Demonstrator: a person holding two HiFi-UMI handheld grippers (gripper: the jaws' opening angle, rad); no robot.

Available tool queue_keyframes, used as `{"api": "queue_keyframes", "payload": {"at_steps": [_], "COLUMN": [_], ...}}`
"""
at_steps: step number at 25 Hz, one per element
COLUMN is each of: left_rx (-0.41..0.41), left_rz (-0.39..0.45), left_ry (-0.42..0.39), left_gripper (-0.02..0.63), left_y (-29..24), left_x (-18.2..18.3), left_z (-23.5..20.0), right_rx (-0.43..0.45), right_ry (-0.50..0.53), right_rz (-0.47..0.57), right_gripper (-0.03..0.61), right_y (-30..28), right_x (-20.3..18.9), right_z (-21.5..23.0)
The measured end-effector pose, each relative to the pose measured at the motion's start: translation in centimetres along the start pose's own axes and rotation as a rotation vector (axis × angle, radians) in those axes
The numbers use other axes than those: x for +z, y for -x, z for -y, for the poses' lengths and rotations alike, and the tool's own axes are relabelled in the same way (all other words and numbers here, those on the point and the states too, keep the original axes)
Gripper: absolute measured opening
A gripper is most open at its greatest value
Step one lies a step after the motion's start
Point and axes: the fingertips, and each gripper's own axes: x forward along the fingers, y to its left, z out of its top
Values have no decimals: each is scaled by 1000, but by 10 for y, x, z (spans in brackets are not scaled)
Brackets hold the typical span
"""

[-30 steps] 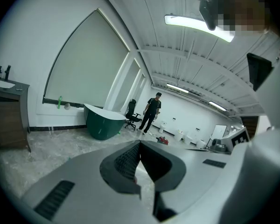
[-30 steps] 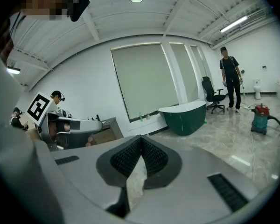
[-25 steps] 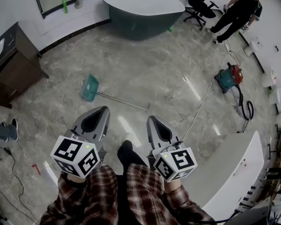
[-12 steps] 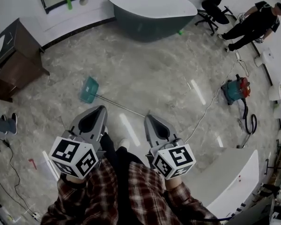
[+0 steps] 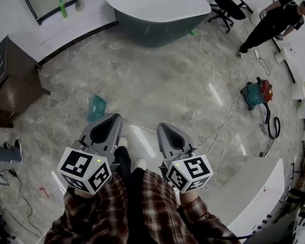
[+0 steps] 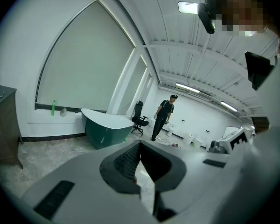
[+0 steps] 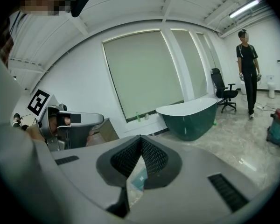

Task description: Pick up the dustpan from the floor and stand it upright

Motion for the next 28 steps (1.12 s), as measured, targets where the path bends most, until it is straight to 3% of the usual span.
{"api": "queue_keyframes", "payload": {"at_steps": [9, 19, 23, 28], "left_rx": [-115, -139, -124, -104], "left_rz": [-59, -95, -124, -171], "left_ry": [-67, -74, -72, -69], "left_gripper": [11, 11, 11, 12], "left_y": [-59, -102, -114, -137], "left_x": [25, 22, 6, -42], "left_z": [-54, -41, -41, -72], "right_rx": [-131, -171, -188, -247], "right_ry": [-54, -63, -61, -26], "right_rz": [54, 14, -33, -111], "right_gripper": [11, 11, 11, 11], "right_y": [-70, -76, -80, -102], "right_x": [25, 31, 12, -45], "right_z": [20, 56, 73, 105]}}
